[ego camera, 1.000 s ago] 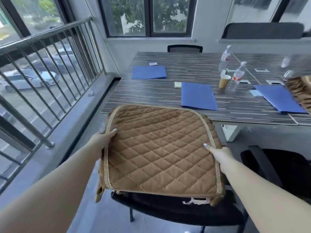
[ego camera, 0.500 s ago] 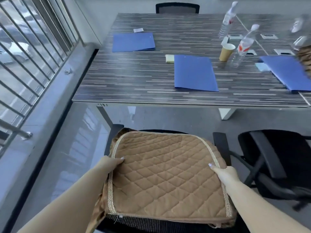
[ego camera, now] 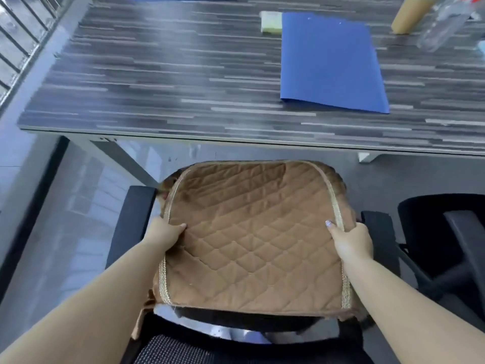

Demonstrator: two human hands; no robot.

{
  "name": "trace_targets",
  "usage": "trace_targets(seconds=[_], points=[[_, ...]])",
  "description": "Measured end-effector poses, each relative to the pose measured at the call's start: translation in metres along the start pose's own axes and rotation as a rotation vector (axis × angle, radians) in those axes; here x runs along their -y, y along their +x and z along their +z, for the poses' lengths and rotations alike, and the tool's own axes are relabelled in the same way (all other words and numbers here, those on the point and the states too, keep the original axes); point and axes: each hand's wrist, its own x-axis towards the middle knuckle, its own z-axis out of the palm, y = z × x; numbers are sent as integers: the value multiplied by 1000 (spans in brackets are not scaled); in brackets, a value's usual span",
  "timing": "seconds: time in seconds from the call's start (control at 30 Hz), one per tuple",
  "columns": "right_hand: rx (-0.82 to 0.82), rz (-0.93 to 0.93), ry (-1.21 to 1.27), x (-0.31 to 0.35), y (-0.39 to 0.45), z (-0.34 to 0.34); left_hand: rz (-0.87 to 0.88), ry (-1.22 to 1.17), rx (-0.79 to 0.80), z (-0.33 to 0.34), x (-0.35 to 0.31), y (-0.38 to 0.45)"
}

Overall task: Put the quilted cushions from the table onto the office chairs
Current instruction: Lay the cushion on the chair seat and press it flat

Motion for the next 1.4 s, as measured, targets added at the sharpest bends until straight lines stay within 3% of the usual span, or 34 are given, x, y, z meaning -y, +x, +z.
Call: trace_targets(seconds=[0.4,0.67,0.87,0.93,1.03,1.1,1.17,1.27,1.4], points=[[26,164,-101,-95,50,91,-53,42,-19,88,82,67],[91,300,-150,-147,32,105,-104,148,-19,106,121,68],[66,312,-198,-144,35,110,-157,241,-9,108,116,72],[6,264,-237,-139,29,112,-125,265,-48,112,109,65],[-46,7,-258,-121,8,117,197,300,-109,118,96,50],[25,-250,-363,-105,1,124,434,420,-84,126,83,46],[153,-446,-547,-87,5,135,548,522,-35,135,66,49],[274,-561,-731,-60,18,159,615,634,9,151,42,58],[337,-545,-886,-40,42,189,536,736,41,173,30,79]])
